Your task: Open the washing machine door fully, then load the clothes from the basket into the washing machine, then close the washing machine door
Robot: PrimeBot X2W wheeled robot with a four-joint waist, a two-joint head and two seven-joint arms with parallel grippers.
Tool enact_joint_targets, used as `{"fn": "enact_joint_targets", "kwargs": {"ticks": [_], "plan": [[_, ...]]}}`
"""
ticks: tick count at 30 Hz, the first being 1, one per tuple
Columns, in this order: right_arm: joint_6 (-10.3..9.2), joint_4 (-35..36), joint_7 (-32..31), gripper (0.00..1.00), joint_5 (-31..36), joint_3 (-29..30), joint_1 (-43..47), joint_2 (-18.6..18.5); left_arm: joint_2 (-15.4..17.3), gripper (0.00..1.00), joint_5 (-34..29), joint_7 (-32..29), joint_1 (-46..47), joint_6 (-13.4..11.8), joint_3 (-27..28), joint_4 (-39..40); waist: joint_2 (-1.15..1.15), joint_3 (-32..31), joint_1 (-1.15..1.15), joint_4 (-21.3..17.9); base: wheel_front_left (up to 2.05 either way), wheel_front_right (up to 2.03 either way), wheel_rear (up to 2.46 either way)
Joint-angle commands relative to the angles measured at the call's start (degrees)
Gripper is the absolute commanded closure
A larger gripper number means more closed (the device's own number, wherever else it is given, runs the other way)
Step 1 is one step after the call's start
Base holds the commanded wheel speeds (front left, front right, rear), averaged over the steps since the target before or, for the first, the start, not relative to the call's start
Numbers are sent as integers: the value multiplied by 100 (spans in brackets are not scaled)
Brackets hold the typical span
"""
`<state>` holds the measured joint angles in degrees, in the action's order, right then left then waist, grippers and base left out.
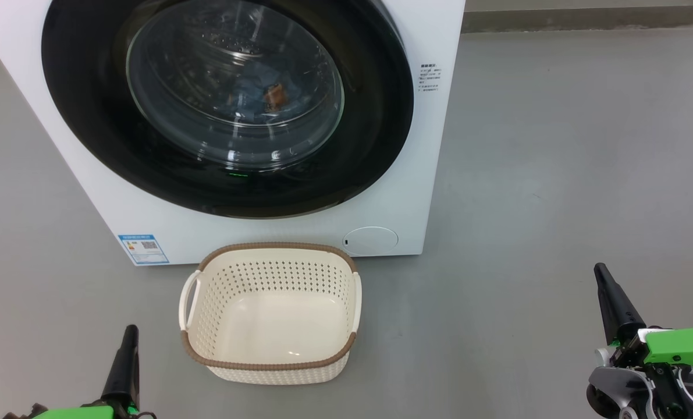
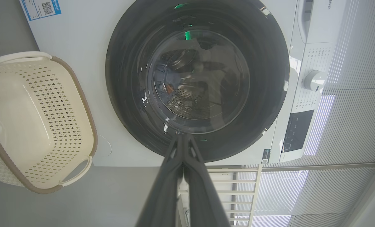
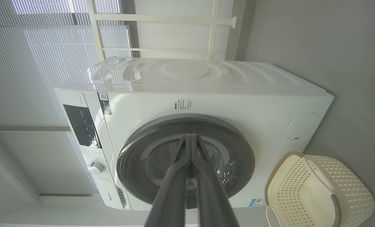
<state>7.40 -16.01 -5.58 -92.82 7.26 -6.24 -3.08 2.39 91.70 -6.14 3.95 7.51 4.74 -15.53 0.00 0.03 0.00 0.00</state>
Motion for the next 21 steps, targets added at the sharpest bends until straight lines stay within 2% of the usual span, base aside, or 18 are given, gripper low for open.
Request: {"fn": "enact_joint_targets", "kwargs": {"ticks": [1, 21], "plan": [[9, 168, -51, 100, 25, -122, -30, -21, 49, 100, 38, -42, 265, -2, 189, 114, 0, 0, 0, 0, 0, 0, 0], [9, 168, -57, 100, 31, -114, -30, -15, 49, 100, 38, -42, 265, -2, 189, 114, 0, 0, 0, 0, 0, 0, 0]]}}
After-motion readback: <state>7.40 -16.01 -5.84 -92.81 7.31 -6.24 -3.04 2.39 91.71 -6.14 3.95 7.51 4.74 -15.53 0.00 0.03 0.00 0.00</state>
